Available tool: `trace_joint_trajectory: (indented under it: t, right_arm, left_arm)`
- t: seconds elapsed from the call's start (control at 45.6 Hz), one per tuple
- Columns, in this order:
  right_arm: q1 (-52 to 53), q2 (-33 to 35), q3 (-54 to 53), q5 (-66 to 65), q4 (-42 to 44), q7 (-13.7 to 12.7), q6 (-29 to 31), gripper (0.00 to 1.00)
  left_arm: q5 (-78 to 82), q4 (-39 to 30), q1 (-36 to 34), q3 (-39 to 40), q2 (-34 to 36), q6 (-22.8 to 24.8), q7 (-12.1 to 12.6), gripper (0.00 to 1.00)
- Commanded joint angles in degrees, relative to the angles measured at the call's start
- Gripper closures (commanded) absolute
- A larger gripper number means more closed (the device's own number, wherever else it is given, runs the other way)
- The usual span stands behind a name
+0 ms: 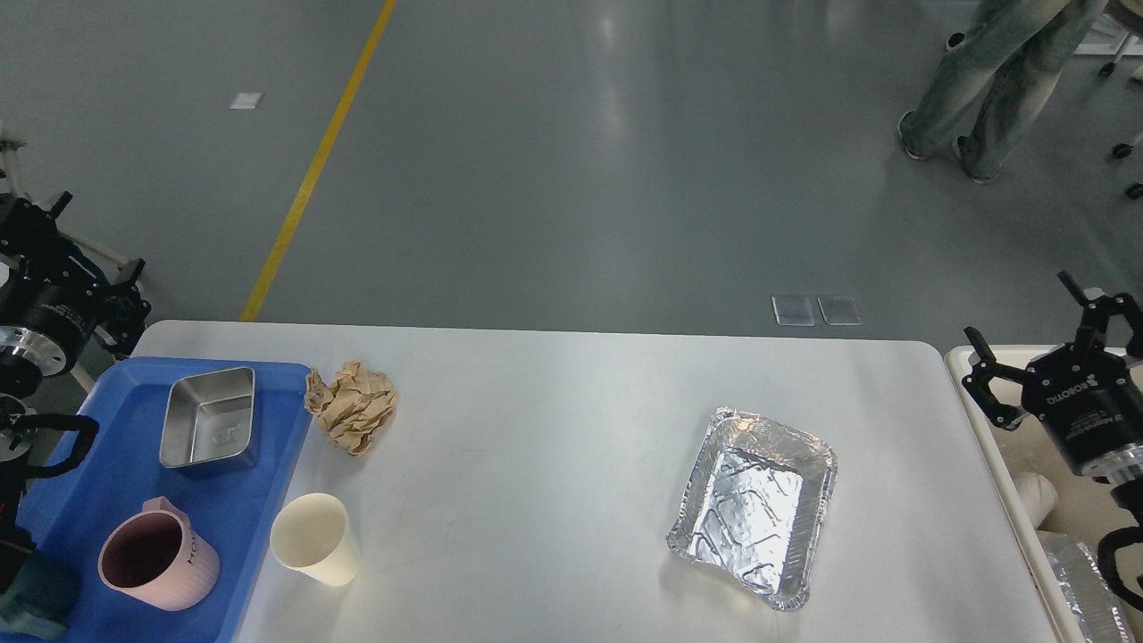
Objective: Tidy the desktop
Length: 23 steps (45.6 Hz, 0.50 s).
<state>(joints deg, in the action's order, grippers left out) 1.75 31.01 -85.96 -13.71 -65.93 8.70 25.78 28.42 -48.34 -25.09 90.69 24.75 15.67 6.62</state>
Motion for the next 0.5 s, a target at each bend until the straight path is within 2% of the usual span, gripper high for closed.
trace_joint_trajectory:
  t: [0.0,0.197,0.417,0.482]
  right_arm:
    - [-0.08,0.01,0.00,0.00,-0.08,0.00,-0.12,0.00]
    - [-0.35,-0.16,0.00,0.00,-1.57,0.00,-0.91,0.00]
    - [-0.35,-0.16,0.00,0.00,-1.66,0.00,-1.08,0.00]
    - [-0.35,-0.16,0.00,0.00,-1.66,0.00,-1.08,0.00]
  left_arm:
    - [-13.90,3.60,-2.33,1.42,0.65,1.99,0.33,0.03]
    - [-26.57,7.03,-3.12,4.94,0.48,2.61,-0.55,0.03]
    - [-26.93,8.44,-3.48,4.84,-1.46,2.52,-3.19,0.03]
    - [-27.45,8.88,-3.56,5.29,-2.77,2.52,-4.86,0.03]
